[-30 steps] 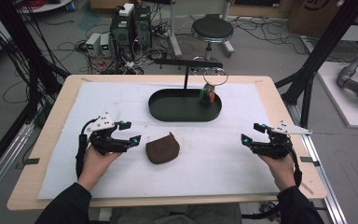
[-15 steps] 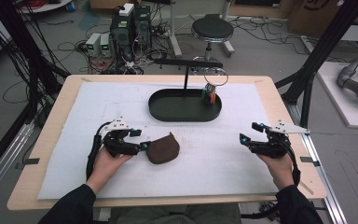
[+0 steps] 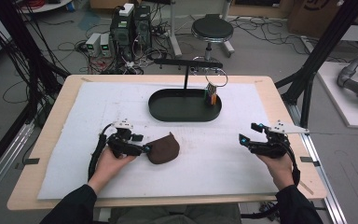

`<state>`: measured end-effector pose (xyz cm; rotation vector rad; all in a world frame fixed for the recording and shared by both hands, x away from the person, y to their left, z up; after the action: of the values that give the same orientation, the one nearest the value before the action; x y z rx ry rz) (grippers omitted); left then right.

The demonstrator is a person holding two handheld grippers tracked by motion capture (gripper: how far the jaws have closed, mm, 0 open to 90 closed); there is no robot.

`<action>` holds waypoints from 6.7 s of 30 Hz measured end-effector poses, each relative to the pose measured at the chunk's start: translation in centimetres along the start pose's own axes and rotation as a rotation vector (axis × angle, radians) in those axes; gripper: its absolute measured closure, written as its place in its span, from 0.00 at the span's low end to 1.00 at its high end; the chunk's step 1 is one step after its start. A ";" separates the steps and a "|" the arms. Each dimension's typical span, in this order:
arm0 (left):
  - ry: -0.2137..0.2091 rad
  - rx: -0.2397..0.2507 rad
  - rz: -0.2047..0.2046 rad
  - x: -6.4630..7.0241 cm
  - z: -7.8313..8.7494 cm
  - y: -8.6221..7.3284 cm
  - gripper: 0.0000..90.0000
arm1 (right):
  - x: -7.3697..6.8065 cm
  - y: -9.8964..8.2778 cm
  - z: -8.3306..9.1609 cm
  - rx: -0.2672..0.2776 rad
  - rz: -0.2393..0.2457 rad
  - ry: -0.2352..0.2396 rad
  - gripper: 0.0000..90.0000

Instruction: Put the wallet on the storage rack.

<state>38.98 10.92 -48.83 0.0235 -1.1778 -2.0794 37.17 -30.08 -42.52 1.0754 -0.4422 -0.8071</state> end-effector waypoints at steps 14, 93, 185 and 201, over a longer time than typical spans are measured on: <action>-0.093 -0.007 -0.017 1.0 0.0 0.0 0.63 | -0.3 0.1 -0.4 -0.010 0.007 0.011 0.28; -0.282 0.192 -0.478 8.2 2.9 2.5 0.46 | -14.5 0.1 -8.6 -0.163 0.260 0.644 0.79; -0.038 0.250 -0.274 0.7 -5.4 13.8 0.74 | -1.1 2.2 -1.6 0.058 0.080 0.122 0.35; 0.011 0.254 -0.252 -1.6 -8.3 13.5 0.74 | -1.1 2.1 -1.7 0.051 0.071 0.133 0.35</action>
<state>51.00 1.53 -44.03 0.3180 -1.4893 -2.1236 38.39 -27.75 -41.33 1.1468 -0.3879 -0.6599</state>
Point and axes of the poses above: each handheld gripper's, and its own axes: z roughly backward along the jaws, y roughly out of its top, x roughly to its right, the point moved 7 cm from there along -z, roughly forward along the jaws, and after that the axes turned 1 degree about -x, right-handed, at the moved point
